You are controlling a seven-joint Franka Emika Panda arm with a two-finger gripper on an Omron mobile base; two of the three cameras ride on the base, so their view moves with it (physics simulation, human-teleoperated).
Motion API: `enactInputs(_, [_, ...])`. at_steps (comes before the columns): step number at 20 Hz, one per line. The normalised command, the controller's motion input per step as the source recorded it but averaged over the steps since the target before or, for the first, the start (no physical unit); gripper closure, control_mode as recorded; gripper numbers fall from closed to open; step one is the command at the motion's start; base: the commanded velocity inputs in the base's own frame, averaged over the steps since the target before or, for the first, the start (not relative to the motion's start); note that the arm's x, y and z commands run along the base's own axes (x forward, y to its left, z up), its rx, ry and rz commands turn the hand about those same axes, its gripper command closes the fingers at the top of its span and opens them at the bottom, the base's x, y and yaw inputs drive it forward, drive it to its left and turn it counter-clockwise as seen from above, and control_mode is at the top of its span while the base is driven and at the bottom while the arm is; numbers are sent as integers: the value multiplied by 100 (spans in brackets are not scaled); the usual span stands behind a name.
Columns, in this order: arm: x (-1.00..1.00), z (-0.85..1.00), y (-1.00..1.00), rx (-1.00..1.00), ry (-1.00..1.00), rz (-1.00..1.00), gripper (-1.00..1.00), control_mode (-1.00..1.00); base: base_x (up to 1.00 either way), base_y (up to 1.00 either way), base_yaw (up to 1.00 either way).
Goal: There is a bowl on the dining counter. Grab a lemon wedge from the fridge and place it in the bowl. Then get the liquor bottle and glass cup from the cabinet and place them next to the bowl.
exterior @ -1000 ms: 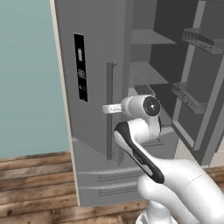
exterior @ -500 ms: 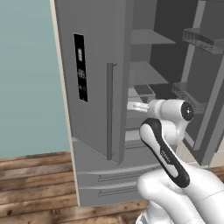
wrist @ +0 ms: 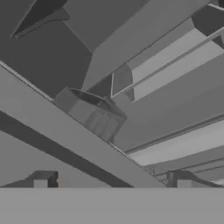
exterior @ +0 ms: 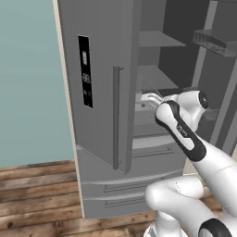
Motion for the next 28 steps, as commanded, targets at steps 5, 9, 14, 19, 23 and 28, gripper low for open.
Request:
enactInputs(5, [28,20,-20,24,17,4,-100,-100,0,0,0])
enactInputs(9, [15,22,-4,24,12,5,-100,-100,0,0,0])
enactInputs(14, [11,22,0,21,13,4,-100,-100,0,0,0])
enactInputs(19, [10,12,10,15,13,10,-100,-100,0,0,0])
enactInputs(23, [0,7,31,6,13,13,-100,-100,0,0,0])
enactInputs(28, [-2,4,39,2,10,11,-100,-100,0,0,0])
